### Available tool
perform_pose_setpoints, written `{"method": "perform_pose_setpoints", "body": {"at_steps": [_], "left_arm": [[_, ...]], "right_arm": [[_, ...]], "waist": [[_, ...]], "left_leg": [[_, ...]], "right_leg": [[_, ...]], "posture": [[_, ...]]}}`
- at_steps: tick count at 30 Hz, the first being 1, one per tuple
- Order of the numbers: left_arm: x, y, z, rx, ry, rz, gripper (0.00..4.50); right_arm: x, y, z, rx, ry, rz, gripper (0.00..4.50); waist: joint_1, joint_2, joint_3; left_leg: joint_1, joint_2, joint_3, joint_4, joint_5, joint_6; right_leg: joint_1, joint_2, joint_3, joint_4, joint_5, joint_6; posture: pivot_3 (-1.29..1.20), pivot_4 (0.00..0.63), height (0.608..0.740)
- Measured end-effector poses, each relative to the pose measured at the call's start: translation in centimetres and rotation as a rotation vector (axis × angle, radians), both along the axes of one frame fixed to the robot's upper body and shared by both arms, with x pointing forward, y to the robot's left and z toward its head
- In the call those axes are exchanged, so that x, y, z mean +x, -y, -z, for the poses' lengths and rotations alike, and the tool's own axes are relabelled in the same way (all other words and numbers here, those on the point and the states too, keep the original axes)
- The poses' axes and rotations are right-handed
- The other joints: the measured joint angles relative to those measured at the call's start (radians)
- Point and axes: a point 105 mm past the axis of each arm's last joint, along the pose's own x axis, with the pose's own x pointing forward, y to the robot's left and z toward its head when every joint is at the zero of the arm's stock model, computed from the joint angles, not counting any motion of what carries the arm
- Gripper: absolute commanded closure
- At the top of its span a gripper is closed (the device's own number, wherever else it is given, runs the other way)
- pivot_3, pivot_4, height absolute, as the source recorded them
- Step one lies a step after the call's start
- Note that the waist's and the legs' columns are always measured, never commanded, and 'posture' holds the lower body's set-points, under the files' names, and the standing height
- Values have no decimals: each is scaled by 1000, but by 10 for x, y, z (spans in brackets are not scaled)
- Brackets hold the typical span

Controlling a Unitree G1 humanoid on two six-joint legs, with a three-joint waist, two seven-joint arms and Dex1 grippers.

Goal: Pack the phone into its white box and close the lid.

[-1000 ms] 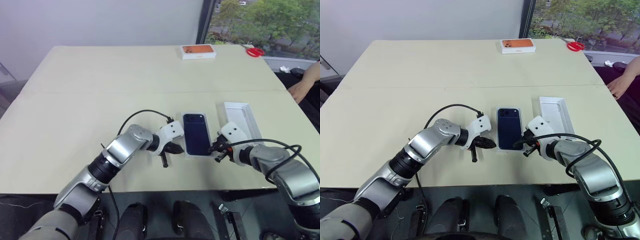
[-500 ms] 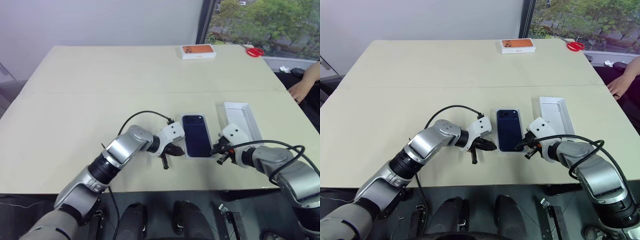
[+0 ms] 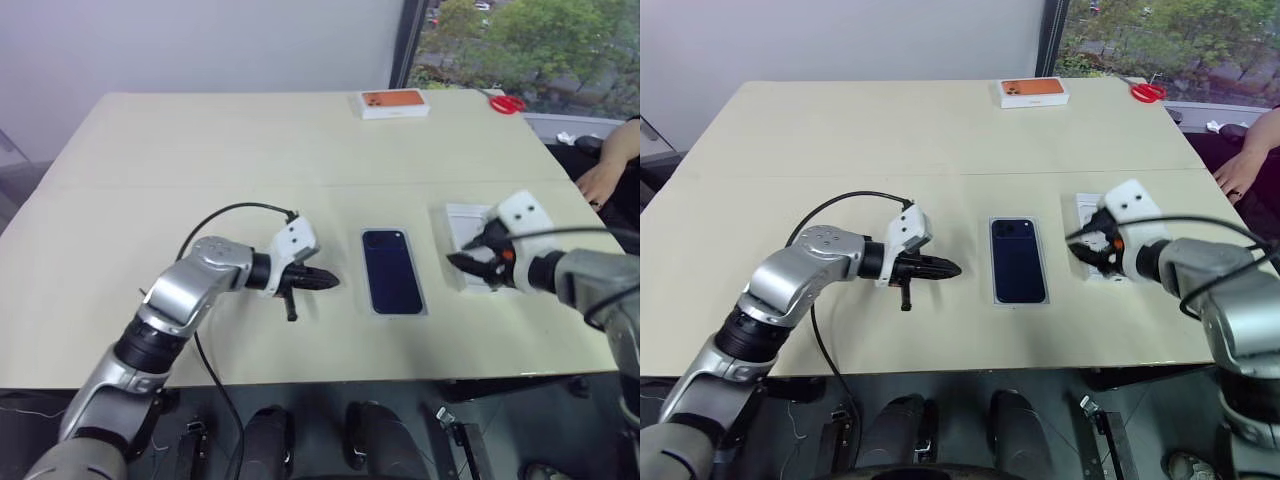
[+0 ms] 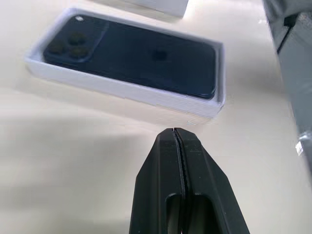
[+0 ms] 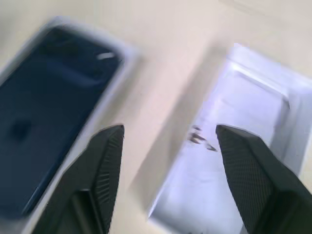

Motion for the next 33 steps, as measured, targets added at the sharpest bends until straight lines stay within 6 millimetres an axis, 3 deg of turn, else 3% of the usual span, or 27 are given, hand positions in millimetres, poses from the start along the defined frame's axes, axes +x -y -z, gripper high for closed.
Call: {"method": "perform_pose_setpoints", "body": {"at_steps": [5, 12, 16, 20, 22, 25, 28, 30, 33], "left_arm": [[-3, -2, -7, -116, 95, 56, 4500], [-23, -11, -6, -191, 28, 171, 4500], [-23, -11, -7, -192, 30, 172, 4500], [-22, -11, -6, -190, 32, 163, 4500], [-21, -12, -6, -191, 31, 156, 4500], [-16, -16, -7, -197, 39, 121, 4500], [-7, -24, -7, -208, 53, 54, 4500], [2, -31, -8, -218, 68, -9, 4500], [14, -43, -5, -219, 69, -96, 4500]], "right_arm": [[11, 7, 29, 32, -155, 145, 1245], [14, 11, 41, 31, -232, 235, 1245], [17, 6, 39, 40, -235, 236, 2513], [18, 3, 37, 53, -238, 235, 4426], [17, 4, 37, 57, -242, 240, 4472], [18, 2, 30, 67, -209, 230, 4472], [21, -9, 4, 136, -116, 157, 4472], [19, -29, -21, 212, -23, 46, 4472], [11, -66, -37, 396, 32, -149, 4472]], "waist": [[4, 0, 0], [-1, 1, 0], [-2, 1, 0], [-2, 1, 0], [-2, 1, 0], [-2, 1, 0], [-6, 2, 0], [-9, 2, 0], [-11, 2, 0]], "left_leg": [[-6, -2, 0, 0, 0, 0], [-5, -3, 1, 1, 0, 0], [-5, -2, 1, 1, 0, 0], [-5, -1, 1, 1, 0, 0], [-5, -1, 1, 1, 0, 0], [-5, -1, 0, 1, 0, 0], [-5, -1, 0, 0, 0, 0], [-4, 1, 0, 0, 0, 1], [-4, 1, -1, 0, 0, 1]], "right_leg": [[-4, -3, 0, 0, 0, 0], [-4, -4, -1, 1, 0, 1], [-4, -2, -1, 1, 0, 1], [-4, -1, -1, 1, 0, 1], [-4, -1, -1, 1, 0, 1], [-4, -1, -1, 1, 0, 1], [-5, 0, 0, 1, 0, 1], [-4, 1, -1, 1, 1, 1], [-4, 2, -1, 2, 1, 0]], "posture": [[0, 150, 740], [0, 150, 740], [0, 150, 740], [0, 150, 740], [0, 150, 740], [0, 150, 740], [0, 150, 740], [0, 150, 740], [0, 150, 740]]}}
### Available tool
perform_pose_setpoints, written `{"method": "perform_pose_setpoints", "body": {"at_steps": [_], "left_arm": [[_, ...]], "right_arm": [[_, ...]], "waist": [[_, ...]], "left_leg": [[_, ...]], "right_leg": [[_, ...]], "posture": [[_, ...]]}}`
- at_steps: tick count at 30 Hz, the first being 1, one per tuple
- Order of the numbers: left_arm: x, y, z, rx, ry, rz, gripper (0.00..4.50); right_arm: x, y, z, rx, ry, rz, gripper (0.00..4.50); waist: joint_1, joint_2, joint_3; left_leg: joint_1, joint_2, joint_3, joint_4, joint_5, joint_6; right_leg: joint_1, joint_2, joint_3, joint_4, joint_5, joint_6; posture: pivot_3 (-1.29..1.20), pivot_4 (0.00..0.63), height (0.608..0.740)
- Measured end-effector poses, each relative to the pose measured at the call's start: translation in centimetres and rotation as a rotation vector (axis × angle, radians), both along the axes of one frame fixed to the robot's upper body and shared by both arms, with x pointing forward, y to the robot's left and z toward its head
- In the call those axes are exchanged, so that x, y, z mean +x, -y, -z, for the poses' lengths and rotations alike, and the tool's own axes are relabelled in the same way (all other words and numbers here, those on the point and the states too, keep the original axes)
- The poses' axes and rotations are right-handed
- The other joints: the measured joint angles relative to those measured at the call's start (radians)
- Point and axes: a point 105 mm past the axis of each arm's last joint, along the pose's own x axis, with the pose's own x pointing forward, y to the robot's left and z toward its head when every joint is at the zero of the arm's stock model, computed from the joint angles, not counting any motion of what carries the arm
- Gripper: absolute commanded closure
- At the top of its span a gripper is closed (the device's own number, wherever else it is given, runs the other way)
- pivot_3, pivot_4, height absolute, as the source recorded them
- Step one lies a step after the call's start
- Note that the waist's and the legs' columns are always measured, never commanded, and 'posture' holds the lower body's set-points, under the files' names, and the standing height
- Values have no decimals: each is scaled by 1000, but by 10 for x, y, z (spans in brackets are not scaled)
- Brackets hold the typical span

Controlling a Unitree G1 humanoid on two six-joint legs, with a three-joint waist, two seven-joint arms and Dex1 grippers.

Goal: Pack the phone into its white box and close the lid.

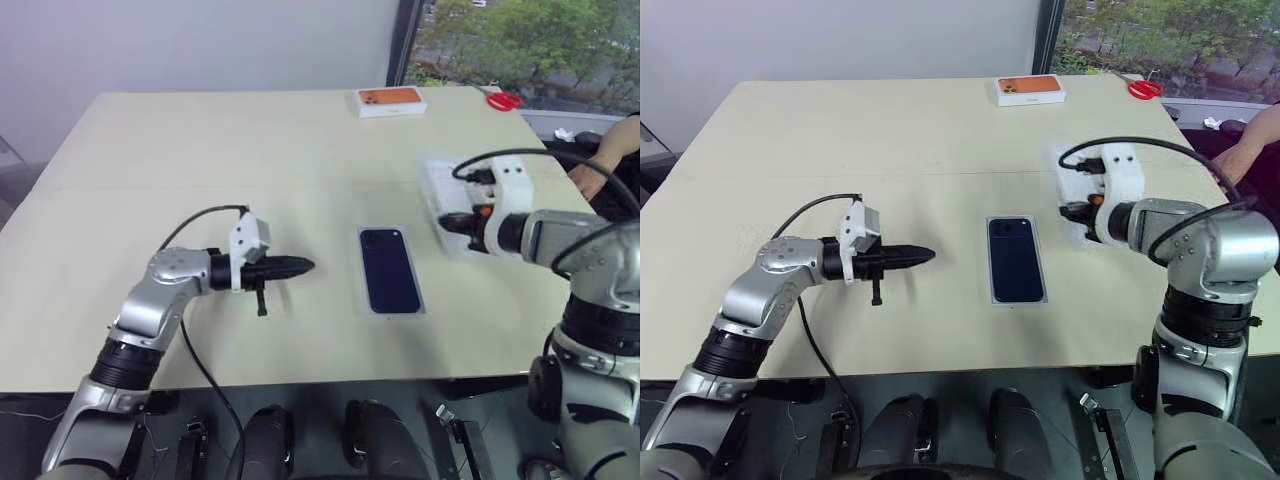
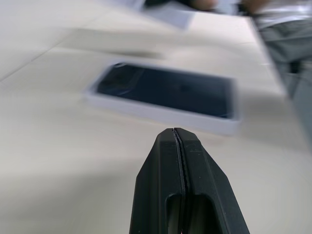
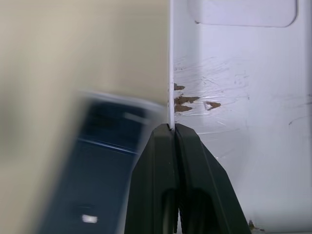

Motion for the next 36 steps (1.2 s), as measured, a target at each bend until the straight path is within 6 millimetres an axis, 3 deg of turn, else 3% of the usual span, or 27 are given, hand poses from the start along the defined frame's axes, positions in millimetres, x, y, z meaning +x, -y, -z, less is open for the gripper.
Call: {"method": "perform_pose_setpoints", "body": {"at_steps": [3, 9, 13, 18, 23, 26, 33, 36], "left_arm": [[10, -11, 2, -1, 1, -73, 4500], [19, -17, -7, -10, 29, -108, 4500], [24, -20, -3, 0, 18, -143, 4500], [27, -17, -9, -1, 42, -140, 4500], [27, -12, -7, -6, 40, -131, 4500], [27, -8, -4, -1, 37, -121, 4500], [21, 16, 6, 8, 9, -54, 4500], [19, 27, 10, 4, 4, -36, 4500]], "right_arm": [[-13, -48, -11, 279, 34, -203, 4472], [-31, -91, -21, 538, -1, -309, 4472], [-40, -107, -3, 710, -193, -211, 4472], [-44, -124, 16, 786, -338, -67, 4472], [-41, -116, 34, 832, -454, 122, 4472], [-39, -110, 38, 831, -474, 173, 3655], [-37, -99, 41, 781, -449, 197, 69], [-31, -86, 31, 702, -366, 171, 23]], "waist": [[-11, 0, 0], [-11, 1, 0], [-17, 0, 0], [-19, 1, 0], [-14, 0, 0], [-14, 1, 0], [-15, 1, 0], [-14, 1, 0]], "left_leg": [[0, 0, 0, 0, 0, 0], [-1, -1, 0, 0, 0, 0], [-1, -2, 2, 0, 0, 0], [-1, -1, 2, 0, 0, 0], [-1, 0, 1, 0, 0, 0], [-1, 0, 1, 0, 0, 0], [-1, 0, 1, 0, 0, 0], [-1, -1, 1, 0, 0, 0]], "right_leg": [[0, -1, 0, 1, 0, 0], [0, -4, 0, 0, 0, 0], [0, -4, 1, 0, 0, 0], [-1, -2, 2, 0, 0, 0], [-1, -2, 2, 0, 0, 0], [-1, -2, 2, 0, 0, 0], [-1, -2, 2, 0, 0, 0], [-1, -2, 2, -1, 0, 0]], "posture": [[0, 150, 740], [0, 150, 740], [0, 150, 740], [0, 150, 740], [0, 150, 740], [0, 150, 740], [0, 150, 740], [0, 150, 740]]}}
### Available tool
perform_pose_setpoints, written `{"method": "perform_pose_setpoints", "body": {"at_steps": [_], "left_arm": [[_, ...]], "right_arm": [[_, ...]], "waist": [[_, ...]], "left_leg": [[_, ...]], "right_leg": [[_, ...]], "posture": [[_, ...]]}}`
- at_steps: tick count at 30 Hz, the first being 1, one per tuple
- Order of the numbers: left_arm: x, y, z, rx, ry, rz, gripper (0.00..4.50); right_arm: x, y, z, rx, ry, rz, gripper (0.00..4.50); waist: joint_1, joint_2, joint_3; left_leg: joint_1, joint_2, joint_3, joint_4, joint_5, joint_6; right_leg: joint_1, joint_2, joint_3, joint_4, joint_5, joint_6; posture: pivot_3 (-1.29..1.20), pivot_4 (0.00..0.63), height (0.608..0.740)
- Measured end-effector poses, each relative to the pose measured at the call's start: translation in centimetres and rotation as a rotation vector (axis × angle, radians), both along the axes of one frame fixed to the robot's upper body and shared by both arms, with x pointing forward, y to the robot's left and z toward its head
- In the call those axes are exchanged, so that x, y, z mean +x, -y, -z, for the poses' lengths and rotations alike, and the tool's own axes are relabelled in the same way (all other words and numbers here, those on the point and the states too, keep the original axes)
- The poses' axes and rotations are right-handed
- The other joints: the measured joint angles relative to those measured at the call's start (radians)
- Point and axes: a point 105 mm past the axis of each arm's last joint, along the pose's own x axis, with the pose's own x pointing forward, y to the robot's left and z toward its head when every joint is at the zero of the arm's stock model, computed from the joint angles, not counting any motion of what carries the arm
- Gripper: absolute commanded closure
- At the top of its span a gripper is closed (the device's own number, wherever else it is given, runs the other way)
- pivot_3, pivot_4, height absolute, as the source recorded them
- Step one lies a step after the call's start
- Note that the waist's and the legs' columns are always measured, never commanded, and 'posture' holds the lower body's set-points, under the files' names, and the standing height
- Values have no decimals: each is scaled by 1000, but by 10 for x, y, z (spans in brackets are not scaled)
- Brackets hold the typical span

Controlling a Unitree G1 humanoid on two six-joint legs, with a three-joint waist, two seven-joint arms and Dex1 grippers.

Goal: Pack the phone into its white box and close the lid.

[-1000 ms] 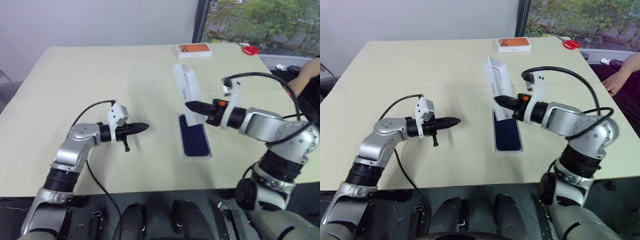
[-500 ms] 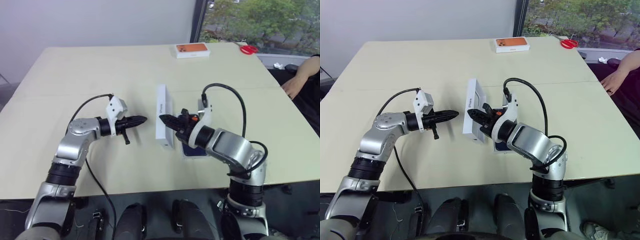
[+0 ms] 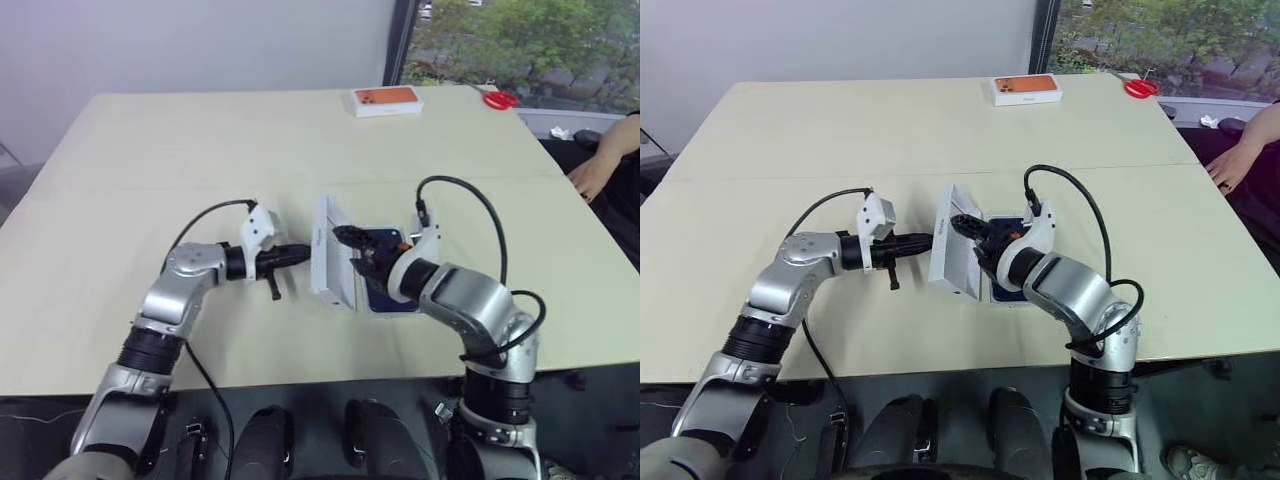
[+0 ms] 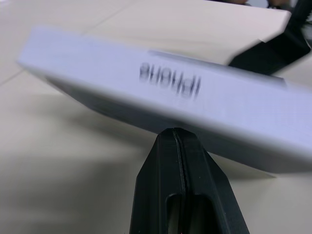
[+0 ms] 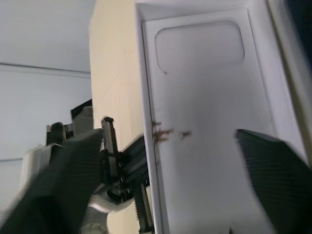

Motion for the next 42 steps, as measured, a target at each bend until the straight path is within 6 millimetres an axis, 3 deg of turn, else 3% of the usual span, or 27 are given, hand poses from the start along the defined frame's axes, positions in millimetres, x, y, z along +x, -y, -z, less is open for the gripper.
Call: {"method": "perform_pose_setpoints", "body": {"at_steps": [5, 10, 14, 19, 22, 25, 29, 35, 42], "left_arm": [[2, 21, -9, -44, 10, 27, 4500], [-7, 43, -14, -66, 5, 93, 4500], [-17, 65, -7, -54, -13, 160, 4500], [-3, 54, -24, -133, -38, 63, 4500], [13, 29, -33, -166, -79, -64, 4500], [25, -1, -36, -163, -111, -184, 4500], [22, -14, -22, -81, -137, -200, 4500], [9, 1, 11, 117, -175, -119, 4500], [8, 24, 21, 172, -190, -73, 4500]], "right_arm": [[9, 34, -18, -172, 132, -14, 23], [15, 81, -27, -410, 180, 25, 23], [19, 96, -30, -495, 219, 40, 23], [22, 114, -26, -709, 266, 24, 23], [19, 116, -24, -855, 324, -20, 792], [18, 114, -17, -919, 352, -61, 2334], [13, 105, -5, -982, 376, -158, 4401], [10, 97, 9, -1082, 399, -248, 4458], [8, 85, 24, -1106, 388, -305, 4458]], "waist": [[3, 0, 0], [4, 0, 0], [2, 0, 0], [3, 0, 0], [3, 0, 0], [4, 0, 0], [6, 0, 0], [24, 0, 0], [27, 0, 0]], "left_leg": [[-1, 0, 0, 0, 0, 0], [0, 0, 0, 0, 0, 1], [0, 1, 0, 0, -1, 1], [0, 1, 0, 0, -1, 1], [0, 1, 0, 0, -1, 1], [0, 1, -1, 0, -1, 1], [-1, 1, 0, 0, -1, 1], [-1, 0, 0, 1, -1, 1], [-1, 0, 0, 1, -1, 1]], "right_leg": [[0, 0, 0, -1, 0, 0], [0, 0, 0, -1, 0, 0], [0, 2, 0, -1, 0, 0], [0, 2, 0, -1, 0, 0], [0, 3, 0, -1, 0, 0], [0, 3, 0, -1, 0, 0], [0, 2, -1, -2, 0, 0], [0, 1, -1, -2, 0, 0], [0, 1, -1, -2, 0, 0]], "posture": [[0, 150, 740], [0, 150, 740], [0, 150, 740], [0, 150, 740], [0, 150, 740], [0, 150, 740], [0, 150, 740], [0, 150, 740], [0, 150, 740]]}}
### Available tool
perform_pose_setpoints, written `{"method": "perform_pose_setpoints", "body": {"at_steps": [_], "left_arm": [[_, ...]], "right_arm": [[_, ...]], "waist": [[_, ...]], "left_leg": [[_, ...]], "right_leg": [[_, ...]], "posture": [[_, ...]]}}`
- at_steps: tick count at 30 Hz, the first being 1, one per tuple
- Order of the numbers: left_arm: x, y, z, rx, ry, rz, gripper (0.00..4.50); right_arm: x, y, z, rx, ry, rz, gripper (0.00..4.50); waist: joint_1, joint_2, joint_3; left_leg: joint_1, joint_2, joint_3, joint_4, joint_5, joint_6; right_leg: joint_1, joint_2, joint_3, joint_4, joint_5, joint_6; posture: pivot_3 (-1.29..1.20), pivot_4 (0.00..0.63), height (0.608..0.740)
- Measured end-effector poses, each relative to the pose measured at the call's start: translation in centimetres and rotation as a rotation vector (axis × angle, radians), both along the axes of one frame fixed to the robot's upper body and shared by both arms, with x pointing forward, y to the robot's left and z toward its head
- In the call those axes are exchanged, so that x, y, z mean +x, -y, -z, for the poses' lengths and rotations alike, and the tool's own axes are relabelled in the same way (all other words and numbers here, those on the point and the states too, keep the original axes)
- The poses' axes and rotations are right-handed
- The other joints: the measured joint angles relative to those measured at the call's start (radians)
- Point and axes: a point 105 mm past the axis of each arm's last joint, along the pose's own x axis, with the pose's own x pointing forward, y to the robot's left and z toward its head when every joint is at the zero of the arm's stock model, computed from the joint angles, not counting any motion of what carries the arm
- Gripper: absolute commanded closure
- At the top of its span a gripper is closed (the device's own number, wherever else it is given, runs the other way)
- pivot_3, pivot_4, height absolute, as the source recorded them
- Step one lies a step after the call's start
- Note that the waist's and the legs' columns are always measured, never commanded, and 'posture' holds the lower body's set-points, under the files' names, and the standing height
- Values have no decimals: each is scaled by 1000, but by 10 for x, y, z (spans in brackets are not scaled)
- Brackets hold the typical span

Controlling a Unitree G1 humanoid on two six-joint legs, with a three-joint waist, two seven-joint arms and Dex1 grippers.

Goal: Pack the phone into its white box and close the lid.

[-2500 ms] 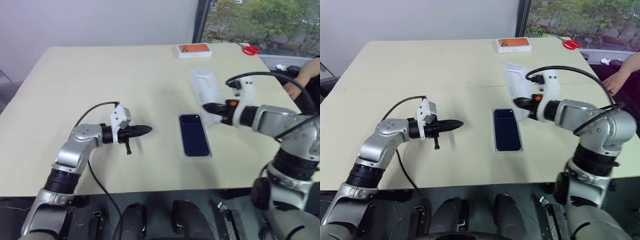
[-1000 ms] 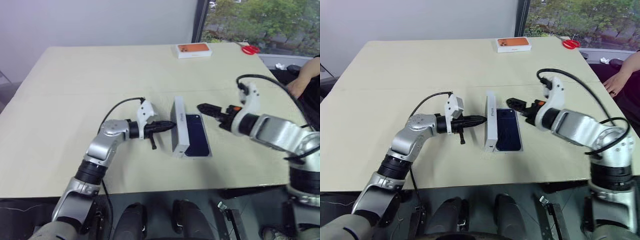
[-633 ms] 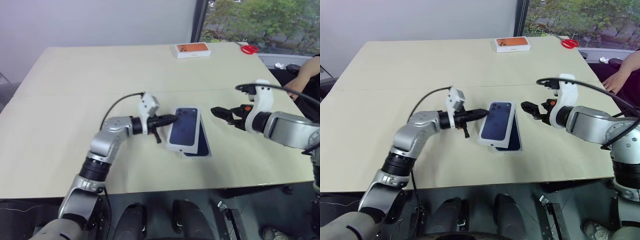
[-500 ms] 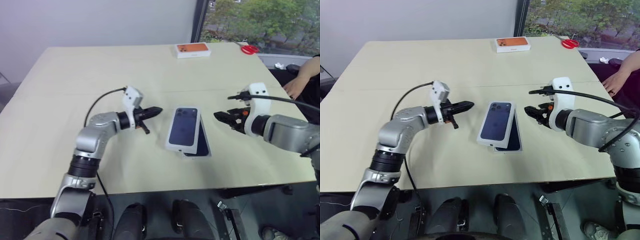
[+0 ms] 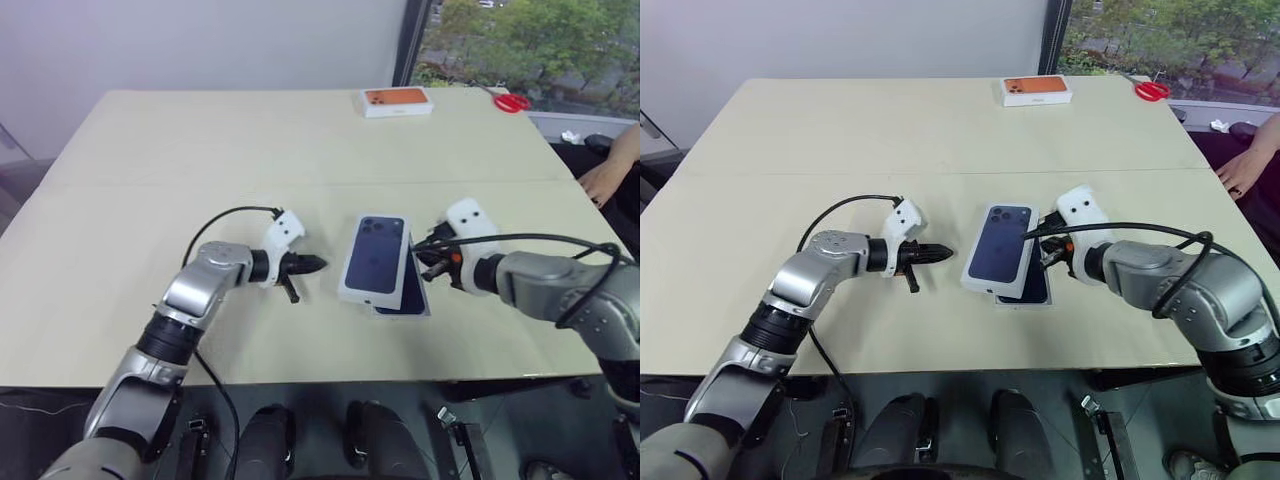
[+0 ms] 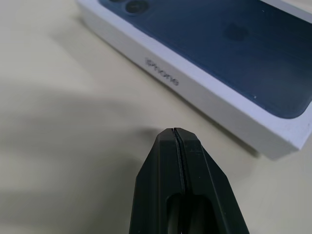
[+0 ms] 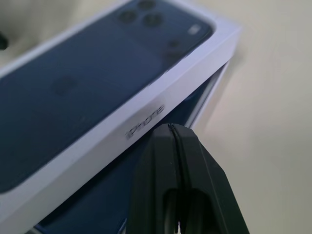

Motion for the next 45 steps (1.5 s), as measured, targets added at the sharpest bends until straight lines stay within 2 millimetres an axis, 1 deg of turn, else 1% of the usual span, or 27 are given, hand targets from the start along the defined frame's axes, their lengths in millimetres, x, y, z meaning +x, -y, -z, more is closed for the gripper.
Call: {"method": "perform_pose_setpoints", "body": {"at_steps": [3, 8, 19, 25, 32, 36, 45], "left_arm": [[-3, 9, -1, -3, -2, 36, 4500], [-14, 15, 3, 7, -20, 92, 4500], [-23, 26, 3, -31, -44, 118, 4500], [-27, 33, -4, -57, -35, 135, 4500], [-29, 35, -6, -66, -41, 142, 4500], [-32, 36, -10, -65, -24, 154, 4500], [-36, 39, -10, -57, -28, 183, 4500]], "right_arm": [[-2, -8, 2, 4, -4, -26, 4458], [-4, -9, 4, -13, -12, -35, 4458], [-9, -5, 3, -34, -22, -48, 4458], [-10, 3, 4, -46, -33, -27, 4458], [-14, 5, 3, -53, -38, -30, 4458], [-17, 7, 7, -63, -55, -27, 4458], [-19, 10, 11, -70, -74, -31, 4458]], "waist": [[-2, 0, 0], [-2, 0, 0], [0, 0, 0], [0, 0, 0], [-1, 0, 0], [-1, 0, 0], [-1, 0, 0]], "left_leg": [[0, 0, 0, 0, 0, 0], [0, 0, 0, 0, 0, 0], [0, 0, 0, 0, 0, 0], [0, 0, 0, 0, 0, 0], [0, 0, 0, 0, 0, 0], [0, 0, 0, 0, 0, 0], [0, 0, 0, 0, 0, 0]], "right_leg": [[0, 0, 0, 0, 0, 0], [0, 0, 0, 0, 0, 0], [0, 0, 0, 0, 0, 0], [0, 0, 0, 0, 0, 0], [0, 0, 0, 1, 0, 0], [0, 0, 0, 1, 0, 0], [0, 1, 0, 1, 0, 0]], "posture": [[0, 150, 740], [0, 150, 740], [0, 150, 740], [0, 150, 740], [0, 150, 740], [0, 150, 740], [0, 150, 740]]}}
